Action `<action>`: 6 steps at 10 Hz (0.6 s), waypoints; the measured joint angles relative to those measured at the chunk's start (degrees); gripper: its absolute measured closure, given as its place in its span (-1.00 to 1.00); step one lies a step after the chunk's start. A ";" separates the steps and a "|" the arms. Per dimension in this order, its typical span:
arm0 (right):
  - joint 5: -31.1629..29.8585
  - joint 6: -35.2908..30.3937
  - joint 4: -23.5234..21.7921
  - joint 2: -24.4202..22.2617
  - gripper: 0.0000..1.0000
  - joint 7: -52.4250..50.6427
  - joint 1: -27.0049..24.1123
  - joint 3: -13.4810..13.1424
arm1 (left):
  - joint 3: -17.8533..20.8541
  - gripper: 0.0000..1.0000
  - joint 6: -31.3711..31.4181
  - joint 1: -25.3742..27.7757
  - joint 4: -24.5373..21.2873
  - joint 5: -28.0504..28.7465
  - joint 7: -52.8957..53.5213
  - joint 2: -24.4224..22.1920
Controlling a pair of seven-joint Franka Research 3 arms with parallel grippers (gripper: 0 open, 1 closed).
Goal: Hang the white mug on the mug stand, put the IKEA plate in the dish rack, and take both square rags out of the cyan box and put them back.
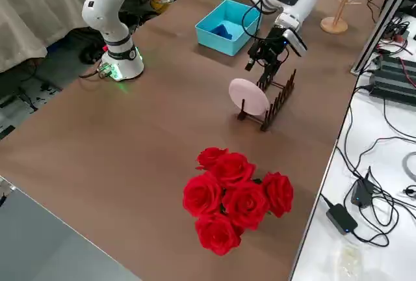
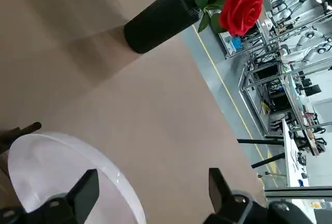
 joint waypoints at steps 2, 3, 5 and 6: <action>0.03 0.45 -0.04 0.45 -0.88 -0.01 -0.08 0.01 | 3.07 0.85 5.04 0.10 -1.27 0.37 3.96 3.77; 0.03 0.52 -0.04 0.51 -0.88 -0.01 -0.09 0.01 | 4.07 0.85 7.70 0.12 -2.01 0.41 4.24 5.64; 0.03 0.59 -0.05 0.83 -0.88 -0.01 -0.14 0.01 | 6.21 0.85 10.35 0.12 -3.30 0.53 5.91 7.63; 0.03 1.09 -0.05 1.07 -0.88 -0.01 -0.24 0.01 | 7.59 0.85 11.36 0.29 -3.61 0.55 8.22 8.00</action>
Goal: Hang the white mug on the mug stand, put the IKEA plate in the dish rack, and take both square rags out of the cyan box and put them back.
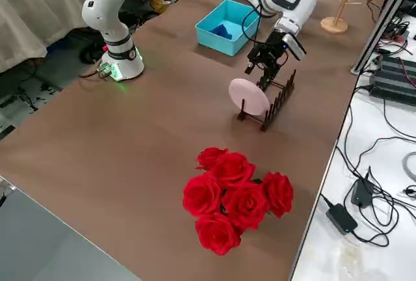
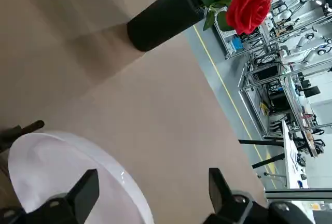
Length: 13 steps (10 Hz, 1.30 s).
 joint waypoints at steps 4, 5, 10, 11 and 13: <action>0.00 1.58 0.00 0.64 -0.88 0.00 -0.69 -0.02 | 7.13 0.85 1.27 1.86 -1.06 -1.34 14.98 1.46; 0.00 2.34 0.00 0.73 -0.88 -0.01 -1.01 -0.03 | 8.30 0.85 1.32 2.81 -1.07 -2.13 19.87 1.46; -0.03 4.49 0.00 1.03 -0.88 -1.93 -1.66 -0.03 | 14.75 0.85 1.92 7.61 0.61 -8.15 44.53 2.03; -0.03 4.79 0.00 1.25 -0.89 -1.95 -1.65 -0.02 | 15.06 0.85 1.98 8.58 2.06 -8.39 46.69 2.77; -0.02 5.03 0.00 1.82 -0.89 -1.88 -1.30 0.10 | 14.32 0.85 1.99 9.18 5.16 -11.32 47.48 4.68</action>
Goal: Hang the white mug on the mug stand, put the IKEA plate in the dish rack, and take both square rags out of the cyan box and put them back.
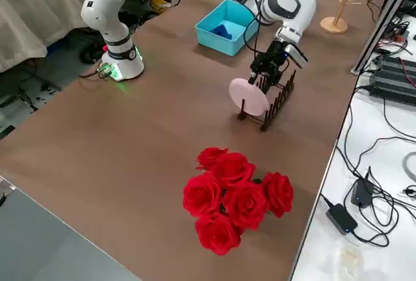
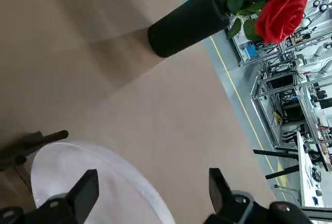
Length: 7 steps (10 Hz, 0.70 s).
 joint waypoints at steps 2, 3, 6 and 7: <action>0.00 0.01 0.00 0.12 -0.89 0.05 -0.08 -0.07 | -4.87 0.85 1.15 -0.36 3.18 -5.28 -2.42 3.13; 0.00 0.02 0.01 0.13 -0.89 0.05 -0.44 -0.14 | -7.91 0.85 2.15 -0.63 4.65 -6.30 -6.88 4.59; 0.00 1.07 0.01 0.14 -0.89 0.00 -1.50 -0.18 | -16.68 0.85 2.26 -1.36 6.55 -6.33 -24.73 4.92; -0.02 1.20 0.01 0.14 -0.89 -0.21 -1.54 -0.18 | -18.51 0.85 2.26 -2.18 6.55 -6.33 -29.73 4.91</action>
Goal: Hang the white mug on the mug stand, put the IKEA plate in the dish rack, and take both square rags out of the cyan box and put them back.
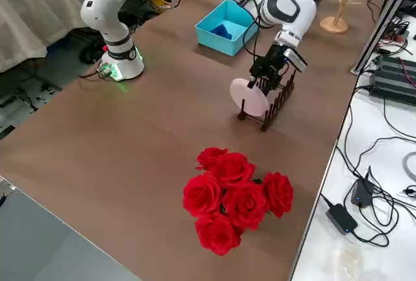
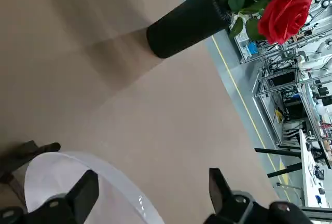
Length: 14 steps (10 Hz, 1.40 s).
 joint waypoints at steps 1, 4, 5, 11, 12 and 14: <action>0.00 0.29 0.00 0.00 -0.89 -0.40 0.03 0.02 | -0.74 0.85 -0.01 -1.76 -0.12 0.04 -4.46 -0.05; 0.00 0.53 0.01 0.06 -0.91 -0.94 0.90 0.25 | -0.07 0.85 -0.01 -4.42 -1.01 6.28 -9.44 -0.71; 0.00 0.43 0.01 0.17 -0.92 -0.94 1.43 0.27 | 2.17 0.85 -0.01 -3.76 -1.05 8.63 -7.08 -0.72; 16.86 -8.66 3.33 -4.99 -0.94 -12.77 6.19 1.50 | 18.84 0.85 0.00 1.87 -1.21 1.95 29.30 -0.91; 20.98 -9.15 3.59 -8.69 -0.94 -15.96 6.03 1.47 | 21.26 0.85 -0.12 2.44 -1.44 -4.74 38.14 -0.82; 29.88 -9.42 3.71 -15.88 -0.94 -18.95 4.19 1.11 | 24.25 0.85 -0.21 3.37 -1.98 -13.58 49.64 0.02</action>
